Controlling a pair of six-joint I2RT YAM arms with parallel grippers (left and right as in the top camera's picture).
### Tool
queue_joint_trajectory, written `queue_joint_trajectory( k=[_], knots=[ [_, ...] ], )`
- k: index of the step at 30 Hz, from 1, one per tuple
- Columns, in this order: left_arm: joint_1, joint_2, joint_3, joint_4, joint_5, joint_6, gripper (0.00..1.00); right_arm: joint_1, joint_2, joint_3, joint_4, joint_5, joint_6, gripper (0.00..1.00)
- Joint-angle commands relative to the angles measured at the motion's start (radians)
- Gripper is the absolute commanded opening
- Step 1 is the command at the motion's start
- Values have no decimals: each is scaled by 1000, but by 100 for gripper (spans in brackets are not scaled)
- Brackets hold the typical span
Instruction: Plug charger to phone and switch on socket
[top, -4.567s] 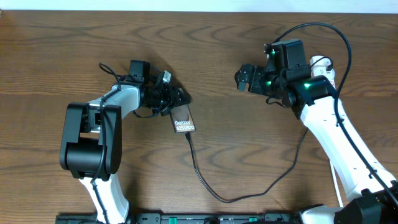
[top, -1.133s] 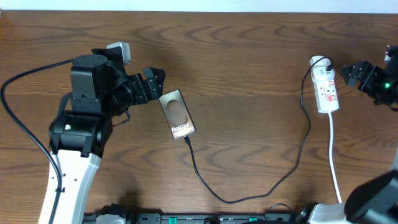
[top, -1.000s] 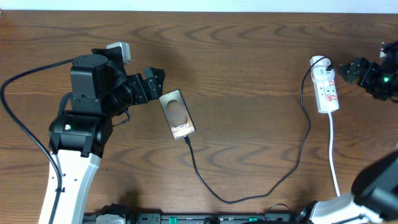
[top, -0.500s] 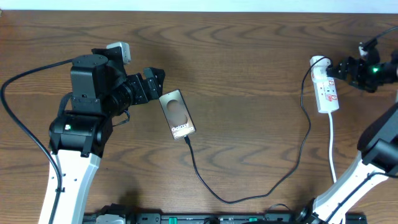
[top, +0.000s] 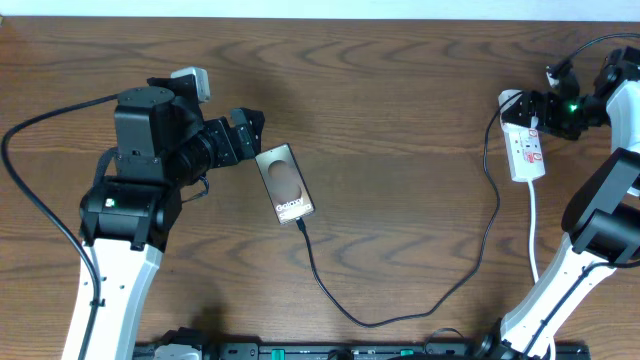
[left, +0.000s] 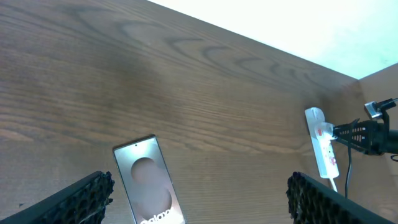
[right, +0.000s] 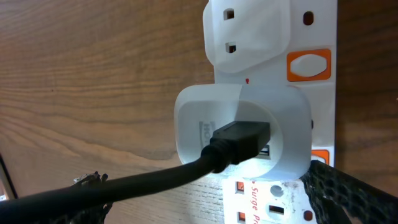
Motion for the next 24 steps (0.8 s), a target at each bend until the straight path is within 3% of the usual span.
queue_joint_trajectory(
  k=[1,24],
  knots=[
    [4,9,14,-3,-12,13,92,7,2,23,5,16,1,99],
    [4,20,14,-28,-12,13,92,32,115,11,-18,-33,16,99]
  ],
)
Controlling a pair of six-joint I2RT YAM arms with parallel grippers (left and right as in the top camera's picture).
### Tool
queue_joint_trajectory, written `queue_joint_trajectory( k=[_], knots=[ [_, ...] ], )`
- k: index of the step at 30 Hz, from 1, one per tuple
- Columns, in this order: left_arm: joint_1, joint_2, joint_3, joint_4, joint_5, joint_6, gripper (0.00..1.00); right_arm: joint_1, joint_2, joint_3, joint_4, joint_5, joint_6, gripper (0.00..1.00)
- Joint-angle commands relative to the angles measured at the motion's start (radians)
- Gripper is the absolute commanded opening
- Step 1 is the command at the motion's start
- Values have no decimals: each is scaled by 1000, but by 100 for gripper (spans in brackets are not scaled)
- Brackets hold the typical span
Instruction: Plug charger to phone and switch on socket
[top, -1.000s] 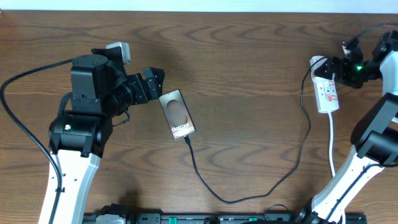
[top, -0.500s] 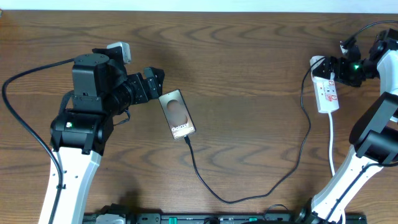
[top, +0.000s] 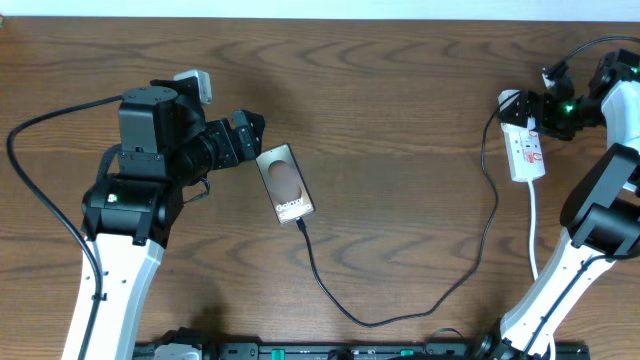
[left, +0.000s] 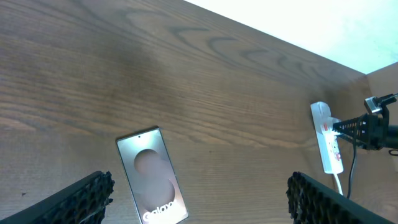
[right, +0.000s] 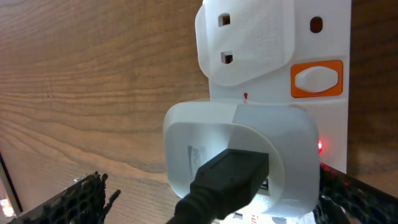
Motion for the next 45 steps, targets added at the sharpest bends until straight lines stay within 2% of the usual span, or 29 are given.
queue_joint_trajectory(
  k=[1,15,21,33,38,42,45],
  knots=[
    [4,5,14,-2,-10,14,92,28,51,-15,-21,11,8,99],
    [4,5,14,-29,-11,14,92,-32,-83,-7,-45,283,149,99],
    [4,5,14,-29,-14,14,92,-37,-195,-7,-76,293,184,99],
    [4,5,14,-29,-13,14,92,-23,-427,-7,-339,296,304,99],
    [4,5,14,-29,-13,13,92,-23,-517,-8,-382,268,311,99],
    [4,5,14,-29,-13,13,92,-18,-575,-8,-441,231,403,99],
    [4,5,14,-29,-13,14,92,-16,-596,-8,-456,229,411,99]
  ],
)
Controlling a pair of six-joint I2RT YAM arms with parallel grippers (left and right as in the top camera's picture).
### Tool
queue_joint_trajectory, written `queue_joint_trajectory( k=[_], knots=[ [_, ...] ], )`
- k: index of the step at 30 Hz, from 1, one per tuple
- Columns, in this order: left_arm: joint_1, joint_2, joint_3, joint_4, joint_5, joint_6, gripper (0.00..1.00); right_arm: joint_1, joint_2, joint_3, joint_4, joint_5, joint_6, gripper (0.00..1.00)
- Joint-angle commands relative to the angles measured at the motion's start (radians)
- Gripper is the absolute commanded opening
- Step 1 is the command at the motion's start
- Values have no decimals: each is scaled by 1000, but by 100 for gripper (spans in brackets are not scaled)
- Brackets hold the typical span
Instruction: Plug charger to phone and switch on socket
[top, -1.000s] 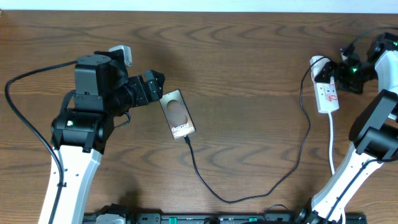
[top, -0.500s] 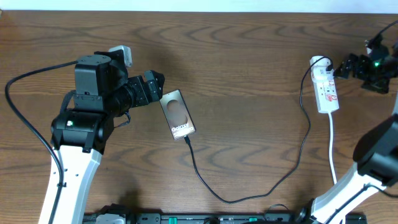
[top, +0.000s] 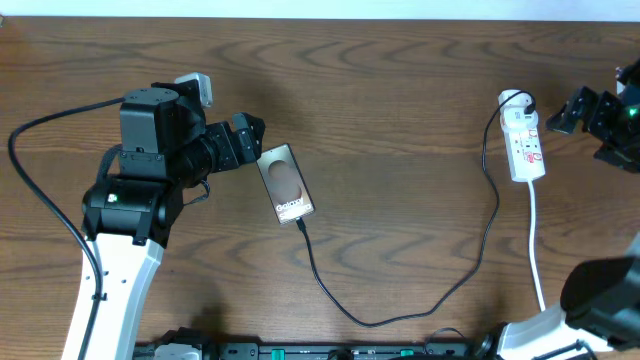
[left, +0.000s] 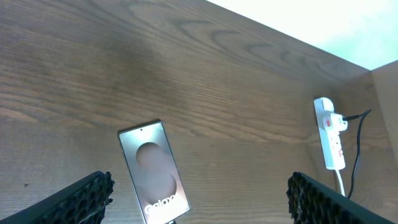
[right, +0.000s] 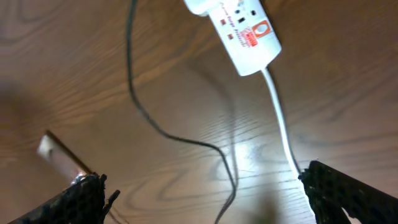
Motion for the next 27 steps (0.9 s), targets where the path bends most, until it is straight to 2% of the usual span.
queue_joint_trajectory(
  k=[1,20,27],
  knots=[
    [4,5,14,-3,-13,14,92,10,-31,3,-3,-28,51,99],
    [4,5,14,-3,-13,14,92,9,-30,3,-3,-28,51,99],
    [9,-43,-34,-65,-13,13,92,9,-30,3,-3,-28,51,99]
  ],
)
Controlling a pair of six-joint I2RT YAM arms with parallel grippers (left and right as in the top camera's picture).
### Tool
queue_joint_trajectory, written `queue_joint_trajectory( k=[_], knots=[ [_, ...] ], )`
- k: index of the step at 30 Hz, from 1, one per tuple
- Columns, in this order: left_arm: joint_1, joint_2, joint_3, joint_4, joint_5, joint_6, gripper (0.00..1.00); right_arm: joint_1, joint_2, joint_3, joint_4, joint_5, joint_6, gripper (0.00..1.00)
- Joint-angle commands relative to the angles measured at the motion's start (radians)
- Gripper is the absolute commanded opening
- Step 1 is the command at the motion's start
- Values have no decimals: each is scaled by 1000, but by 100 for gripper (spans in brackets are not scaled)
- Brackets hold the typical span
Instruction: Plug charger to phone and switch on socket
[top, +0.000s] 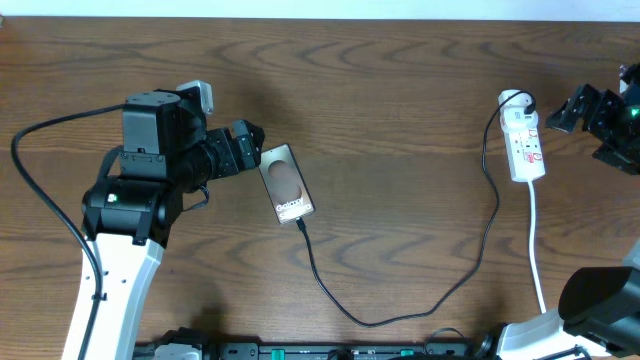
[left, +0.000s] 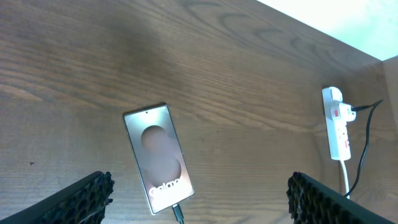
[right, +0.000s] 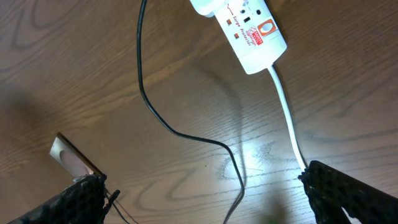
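Note:
The phone (top: 285, 183) lies face up left of centre, and "Galaxy" shows on its screen (left: 158, 158). A black charger cable (top: 400, 315) is plugged into its near end. The cable loops across the table to the adapter in the white power strip (top: 524, 140) at the far right. My left gripper (top: 243, 150) is open just left of the phone, its fingers (left: 81, 199) wide apart and holding nothing. My right gripper (top: 578, 110) is open and raised, to the right of the strip (right: 249, 31).
The strip's white cord (top: 535, 240) runs toward the front edge on the right. The black cable (right: 161, 118) curves over the wooden table (top: 400, 70) between phone and strip. A dark rail with the arm bases lines the front edge.
My left gripper has drawn back a little from the phone, so the plugged cable end now shows in its view. The right gripper has barely shifted.
My right gripper was first close over the power strip at the charger adapter. Then a red light glowed beside the adapter. After that it stood raised off to the strip's right, where it remains. The left gripper stayed open beside the plugged phone throughout.

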Motion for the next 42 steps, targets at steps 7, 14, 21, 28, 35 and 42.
queue_joint_trajectory(
  k=[7,14,21,28,35,42],
  knots=[
    [8,-242,-185,66,-147,13,92,3,-1,3,0,-12,12,99],
    [8,-633,-537,516,-304,13,92,3,-1,3,0,-12,12,99],
    [98,-849,-815,826,-327,13,92,3,-1,3,0,-12,12,99],
    [152,-926,-1042,1049,-433,13,92,3,-1,3,0,-12,12,99],
    [149,-1110,-1171,1007,-458,13,92,3,-1,3,0,-12,12,99],
    [145,-1175,-1171,820,-458,14,92,3,-1,3,0,-12,12,99]
  ],
)
